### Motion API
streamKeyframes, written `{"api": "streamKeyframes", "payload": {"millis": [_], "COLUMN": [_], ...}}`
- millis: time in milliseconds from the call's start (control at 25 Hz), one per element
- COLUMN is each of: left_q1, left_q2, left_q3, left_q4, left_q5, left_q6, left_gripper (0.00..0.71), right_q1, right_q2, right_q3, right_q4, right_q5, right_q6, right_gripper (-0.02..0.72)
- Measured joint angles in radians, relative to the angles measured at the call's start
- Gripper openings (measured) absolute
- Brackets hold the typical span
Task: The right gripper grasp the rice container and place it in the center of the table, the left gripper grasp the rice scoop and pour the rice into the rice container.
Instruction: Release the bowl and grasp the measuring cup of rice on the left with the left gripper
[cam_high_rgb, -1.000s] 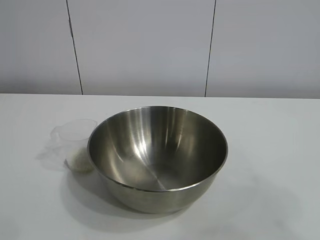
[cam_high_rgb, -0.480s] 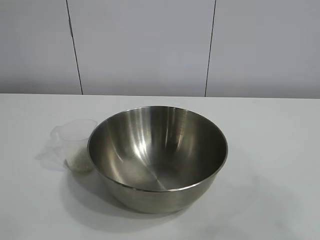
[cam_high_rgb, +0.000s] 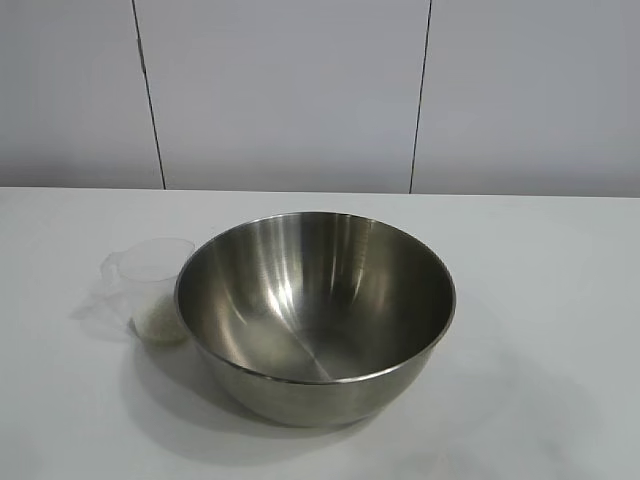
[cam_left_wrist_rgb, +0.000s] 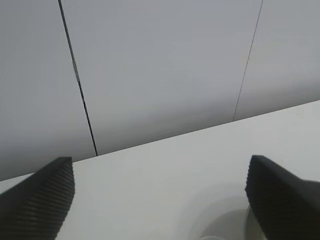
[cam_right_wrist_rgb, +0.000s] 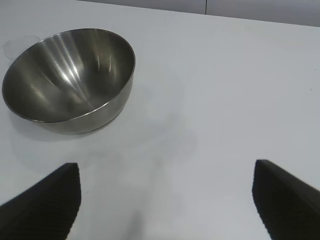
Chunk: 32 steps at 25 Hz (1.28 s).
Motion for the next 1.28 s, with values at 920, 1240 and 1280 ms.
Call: {"api": "streamKeyframes", "payload": {"millis": [920,1240,1280], "left_q1": [0.000,0.010,0.009], "left_q2": [0.000,0.000,0.000], "left_q3": [0.000,-0.008,-0.019], "left_q4": [0.006,0.084,0.150], "left_q5": [0.038,0.038,0.038], "left_q6": [0.043,0.028,-0.040], "left_gripper": [0.665,0.665,0.665], "right_q1": [0.008,0.008,0.008], "right_q2": [-0.015,-0.015,-0.015], "right_q3": [-0.010,-0.010,-0.010], "right_q4": [0.035,0.038,0.038], "right_q5": [0.023,0.023,0.023], "right_q6": [0.001,0.001,0.001], "right_gripper": [0.639,0.638,0.638]}}
